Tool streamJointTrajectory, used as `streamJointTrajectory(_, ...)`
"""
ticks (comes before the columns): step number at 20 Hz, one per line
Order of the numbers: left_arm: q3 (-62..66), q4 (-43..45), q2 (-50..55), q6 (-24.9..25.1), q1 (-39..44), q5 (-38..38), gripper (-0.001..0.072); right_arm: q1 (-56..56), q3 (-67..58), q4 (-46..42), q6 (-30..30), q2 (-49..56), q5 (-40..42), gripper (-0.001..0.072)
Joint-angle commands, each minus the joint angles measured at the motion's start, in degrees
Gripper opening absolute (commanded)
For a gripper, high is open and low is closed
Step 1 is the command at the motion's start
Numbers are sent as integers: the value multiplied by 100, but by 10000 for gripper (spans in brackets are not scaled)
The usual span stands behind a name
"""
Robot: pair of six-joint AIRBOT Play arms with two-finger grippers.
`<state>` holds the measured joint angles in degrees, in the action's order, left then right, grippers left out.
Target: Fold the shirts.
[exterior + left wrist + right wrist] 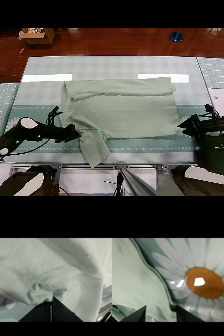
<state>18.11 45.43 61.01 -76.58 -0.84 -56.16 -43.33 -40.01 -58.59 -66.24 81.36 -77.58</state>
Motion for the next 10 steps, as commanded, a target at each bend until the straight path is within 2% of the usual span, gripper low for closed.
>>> streamJointTrajectory(1,-2,-13,0,2,2,11,23,0,168,195,57,9,487,391)
streamJointTrajectory(2,-2,-13,0,2,2,24,23,0,168,214,63,9,472,386)
streamJointTrajectory(4,-2,-13,0,2,2,68,23,0,168,236,192,9,365,277)
streamJointTrajectory(7,4,-42,0,4,2,162,23,396,168,258,798,7,20,37)
streamJointTrajectory(8,44,-50,0,7,2,157,22,682,155,302,1056,7,-81,31)
streamJointTrajectory(10,330,-48,-72,133,0,13,22,1287,50,302,1165,0,-85,31)
